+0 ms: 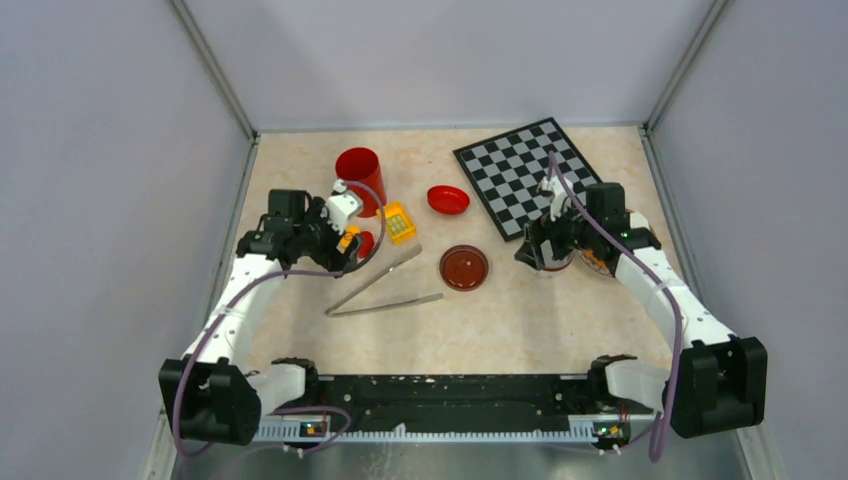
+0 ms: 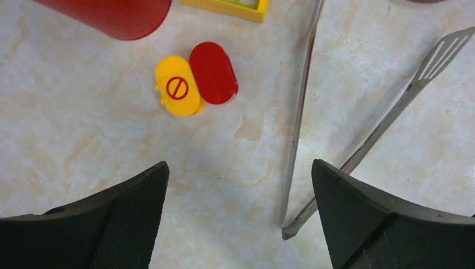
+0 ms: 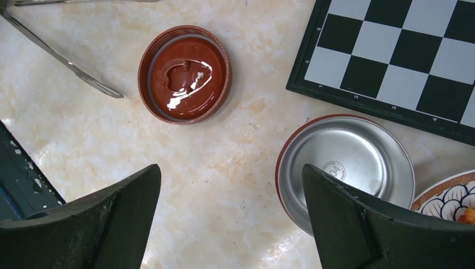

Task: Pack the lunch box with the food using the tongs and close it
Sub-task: Pick up the clamp at the center of the board.

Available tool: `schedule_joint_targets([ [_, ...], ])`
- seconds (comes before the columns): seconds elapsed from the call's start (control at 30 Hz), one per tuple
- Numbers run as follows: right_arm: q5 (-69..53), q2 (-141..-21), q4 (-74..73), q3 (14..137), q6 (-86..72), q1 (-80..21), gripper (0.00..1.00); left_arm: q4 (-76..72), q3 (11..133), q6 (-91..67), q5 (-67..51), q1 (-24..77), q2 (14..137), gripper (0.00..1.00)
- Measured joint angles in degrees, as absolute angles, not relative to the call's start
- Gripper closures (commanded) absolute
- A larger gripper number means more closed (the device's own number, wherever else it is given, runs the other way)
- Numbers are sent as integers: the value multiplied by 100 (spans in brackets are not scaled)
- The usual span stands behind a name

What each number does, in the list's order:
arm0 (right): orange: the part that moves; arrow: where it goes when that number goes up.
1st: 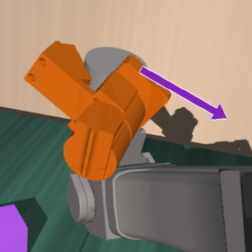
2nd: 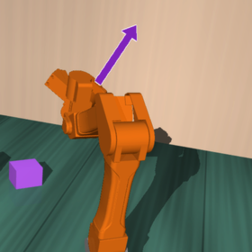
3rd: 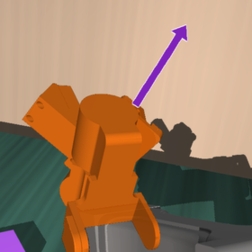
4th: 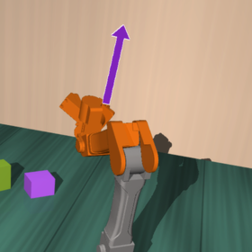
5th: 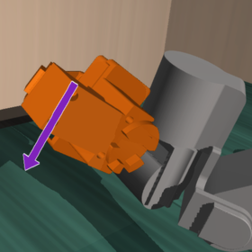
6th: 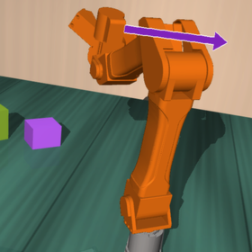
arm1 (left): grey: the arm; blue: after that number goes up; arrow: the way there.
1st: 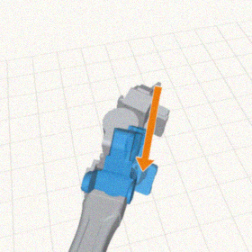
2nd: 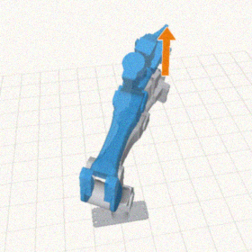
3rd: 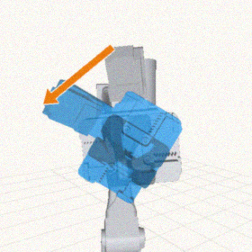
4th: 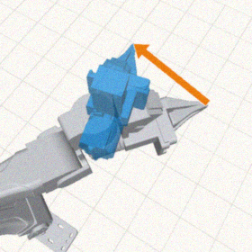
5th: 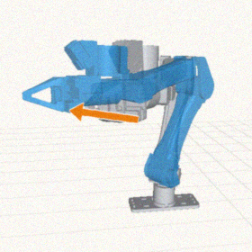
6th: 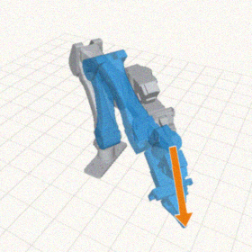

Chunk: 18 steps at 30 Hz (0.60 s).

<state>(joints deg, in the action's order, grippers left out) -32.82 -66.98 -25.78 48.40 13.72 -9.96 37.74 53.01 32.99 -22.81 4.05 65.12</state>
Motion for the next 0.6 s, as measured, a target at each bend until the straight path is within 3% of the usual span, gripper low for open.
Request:
schedule_joint_targets([
  [0.17, -3284, -6663, -2502, 4836, 1264, -996, 6, 3787, 5343, 3433, -2307, 886, 6587, 2],
  [0.43, -3326, -6648, -2467, 4836, 1131, -996, 6, 3975, 5811, 3677, -2270, 1887, 7756, 18],
  [0.6, -3339, -6648, -2469, 4836, 1068, -996, 6, 4331, 5955, 3809, -2078, 2578, 8101, 23],
])
